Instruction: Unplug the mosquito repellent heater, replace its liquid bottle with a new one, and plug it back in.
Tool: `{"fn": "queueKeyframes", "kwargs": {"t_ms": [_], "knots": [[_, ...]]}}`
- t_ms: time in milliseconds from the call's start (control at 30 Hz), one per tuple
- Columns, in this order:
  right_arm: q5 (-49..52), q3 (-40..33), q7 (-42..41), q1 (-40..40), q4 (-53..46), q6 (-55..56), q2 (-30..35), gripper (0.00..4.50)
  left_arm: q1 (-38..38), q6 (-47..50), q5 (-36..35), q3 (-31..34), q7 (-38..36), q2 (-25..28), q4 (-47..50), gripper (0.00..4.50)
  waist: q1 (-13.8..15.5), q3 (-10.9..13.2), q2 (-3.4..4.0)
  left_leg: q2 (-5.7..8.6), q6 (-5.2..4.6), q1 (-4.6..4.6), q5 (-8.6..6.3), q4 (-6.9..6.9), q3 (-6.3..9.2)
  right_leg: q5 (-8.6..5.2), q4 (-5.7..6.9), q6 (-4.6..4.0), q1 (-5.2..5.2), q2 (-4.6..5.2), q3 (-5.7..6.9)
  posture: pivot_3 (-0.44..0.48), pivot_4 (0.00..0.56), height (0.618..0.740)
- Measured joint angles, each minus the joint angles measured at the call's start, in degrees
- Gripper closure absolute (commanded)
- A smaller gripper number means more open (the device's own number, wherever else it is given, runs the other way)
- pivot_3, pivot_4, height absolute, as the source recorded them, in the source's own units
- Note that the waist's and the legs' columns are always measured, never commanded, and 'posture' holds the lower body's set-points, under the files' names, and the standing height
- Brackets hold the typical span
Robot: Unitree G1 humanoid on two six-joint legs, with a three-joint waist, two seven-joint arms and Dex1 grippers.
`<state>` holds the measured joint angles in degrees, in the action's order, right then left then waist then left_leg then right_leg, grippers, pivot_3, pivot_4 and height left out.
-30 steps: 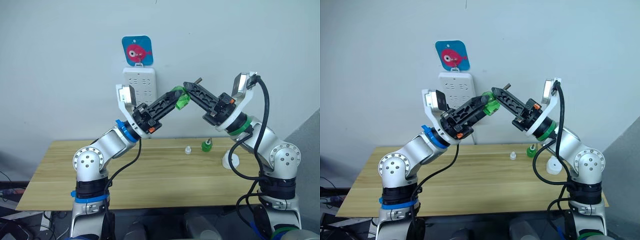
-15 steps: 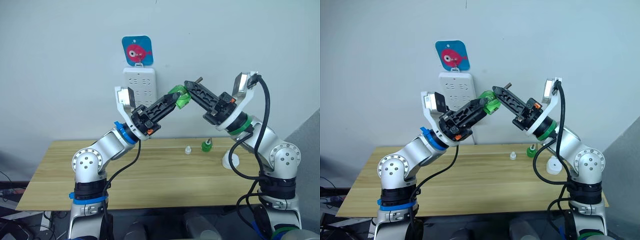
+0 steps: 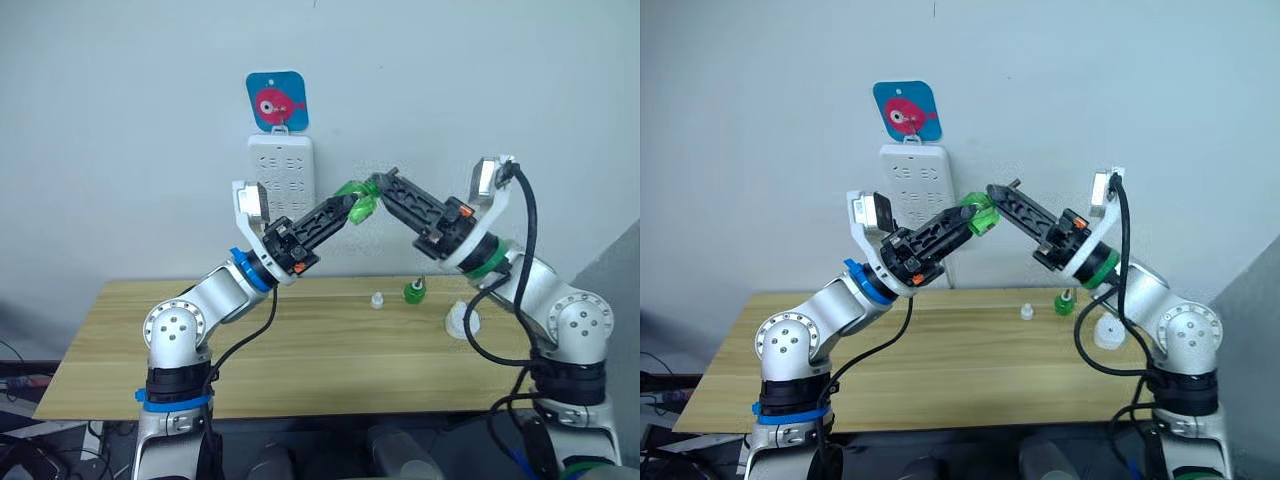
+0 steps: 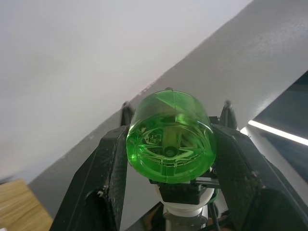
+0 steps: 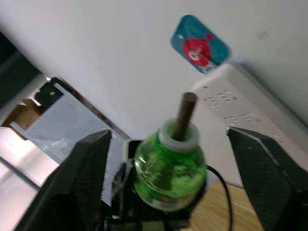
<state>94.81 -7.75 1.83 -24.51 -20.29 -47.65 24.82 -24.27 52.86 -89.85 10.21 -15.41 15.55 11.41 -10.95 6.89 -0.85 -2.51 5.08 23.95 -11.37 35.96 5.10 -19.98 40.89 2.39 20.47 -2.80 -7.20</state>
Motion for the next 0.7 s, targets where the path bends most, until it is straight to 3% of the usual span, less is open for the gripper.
{"fn": "queueKeyframes", "kwargs": {"t_ms": [67,200,267,300,367,400,500,700], "knots": [[-1.93,-1.25,-0.55,3.54,-0.01,-0.94,3.91,0.00,1.17,-0.01,1.44,0.41,-0.67,1.64,0.00,2.25,0.06,0.00,0.00,0.00,0.00,0.01,0.00,-0.01,-0.06,0.00,-0.01,0.00,0.03,0.00,-0.06,-0.183,0.045,0.740],[-3.25,-1.92,-1.46,4.86,-0.12,-1.13,5.34,0.00,1.43,0.00,2.71,0.01,-1.79,1.90,0.06,2.25,-0.33,0.00,0.01,-0.03,0.00,-0.06,0.00,-0.01,-0.18,0.00,0.00,0.01,0.04,-0.02,-0.15,-0.183,0.045,0.740],[-5.01,-1.74,-2.45,5.43,-0.69,-0.84,6.09,0.00,1.40,-0.07,3.60,-0.27,-2.61,1.98,0.11,2.25,-0.32,0.00,0.01,-0.04,0.00,-0.05,0.00,0.00,-0.18,0.00,0.01,0.01,0.04,-0.04,-0.15,-0.211,0.091,0.740],[-10.37,-0.82,-4.29,8.32,-2.94,-0.09,10.71,0.00,1.89,-0.41,5.95,-1.61,-4.48,3.20,1.05,2.25,-0.04,0.00,0.05,0.01,0.00,-0.04,0.00,-0.02,-0.18,-0.02,-0.05,0.03,0.04,-0.02,-0.15,-0.212,0.094,0.740],[-29.05,3.04,-4.65,16.55,-4.29,1.52,24.09,0.00,6.77,-2.39,15.90,-5.73,-12.65,12.43,5.30,2.25,0.47,0.16,0.05,0.00,0.00,-0.07,-0.01,-0.24,-0.16,-0.04,-0.47,0.05,0.01,0.00,-0.17,-0.212,0.103,0.740],[-36.47,4.23,-3.14,19.37,-1.39,1.74,26.51,0.00,9.15,-3.60,20.72,-7.19,-15.92,15.22,5.98,2.25,0.49,0.21,0.00,0.00,0.00,-0.05,-0.01,-0.24,-0.24,-0.04,-0.54,0.05,0.01,0.00,-0.25,-0.210,0.113,0.740],[-47.76,7.62,-1.40,20.29,4.03,1.46,25.72,0.00,12.23,-8.41,31.72,-13.17,-24.23,18.40,6.96,2.25,0.04,0.79,0.09,0.00,-0.01,-0.05,-0.02,-0.25,-0.65,-0.04,-0.54,0.05,0.06,0.03,-0.72,-0.205,0.127,0.740],[-53.16,8.73,-2.23,16.96,5.83,-3.29,20.56,0.00,15.87,-15.39,41.54,-17.06,-33.04,20.24,10.18,2.25,-0.36,1.78,0.00,-0.05,-0.06,-0.17,-0.04,-0.23,-1.01,-0.03,-0.54,0.07,0.07,-0.03,-1.26,-0.184,0.153,0.740]]}}
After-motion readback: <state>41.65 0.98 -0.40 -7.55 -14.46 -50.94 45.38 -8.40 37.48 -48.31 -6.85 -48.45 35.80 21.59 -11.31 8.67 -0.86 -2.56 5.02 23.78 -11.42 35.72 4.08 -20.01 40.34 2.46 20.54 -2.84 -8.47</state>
